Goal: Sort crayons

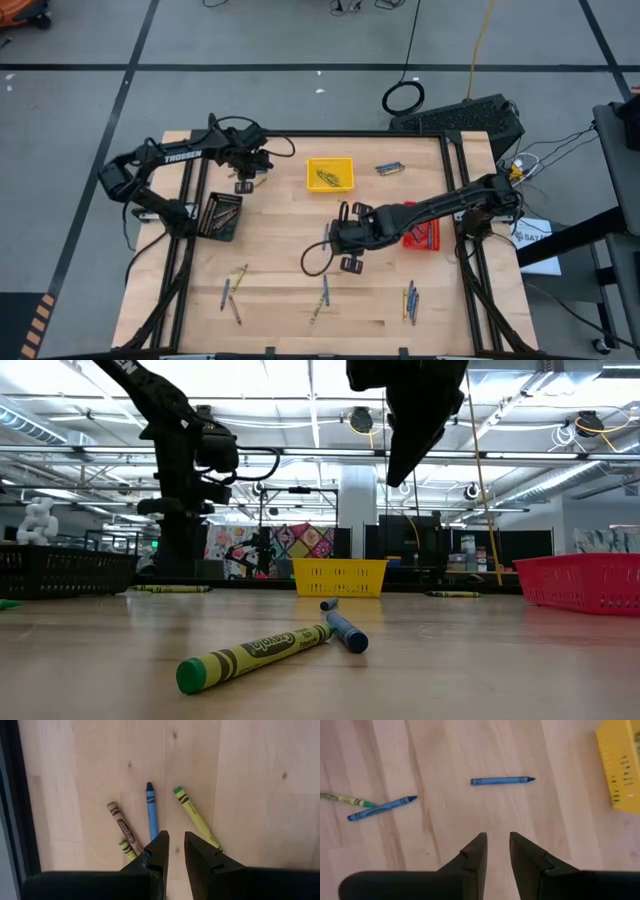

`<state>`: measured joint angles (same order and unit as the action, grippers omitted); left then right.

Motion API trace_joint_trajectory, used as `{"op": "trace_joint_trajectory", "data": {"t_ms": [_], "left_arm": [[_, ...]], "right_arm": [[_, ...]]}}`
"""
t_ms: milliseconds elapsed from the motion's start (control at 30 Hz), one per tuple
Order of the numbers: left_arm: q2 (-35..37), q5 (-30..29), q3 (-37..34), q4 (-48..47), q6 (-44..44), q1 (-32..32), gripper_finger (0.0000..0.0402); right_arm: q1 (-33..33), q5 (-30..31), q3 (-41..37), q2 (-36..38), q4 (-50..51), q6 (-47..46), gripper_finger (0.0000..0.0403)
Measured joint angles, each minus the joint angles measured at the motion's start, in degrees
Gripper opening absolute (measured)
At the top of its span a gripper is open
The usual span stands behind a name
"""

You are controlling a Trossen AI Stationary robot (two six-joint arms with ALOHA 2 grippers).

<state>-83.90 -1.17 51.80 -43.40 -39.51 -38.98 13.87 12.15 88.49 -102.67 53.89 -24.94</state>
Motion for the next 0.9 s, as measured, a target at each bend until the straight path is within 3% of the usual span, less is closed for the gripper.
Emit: {"op": "trace_joint_trajectory", "data": {"t_ms": [333,467,900], "left_arm": [[0.00,-1.63,-0.01,0.02,0.14,0.00,0.0054],[0.00,-5.49,-0.03,2.97,0.15,0.11,0.0054],[0.00,-5.33,-0.05,3.53,4.68,0.87,0.0054]], "right_arm": [[0.13,1.59,0.00,0.00,0.46,-3.90,0.0070],[0.13,1.61,0.00,0.00,0.46,-4.41,0.0070],[0.13,1.59,0.00,0.04,0.52,-4.23,0.0070]]}}
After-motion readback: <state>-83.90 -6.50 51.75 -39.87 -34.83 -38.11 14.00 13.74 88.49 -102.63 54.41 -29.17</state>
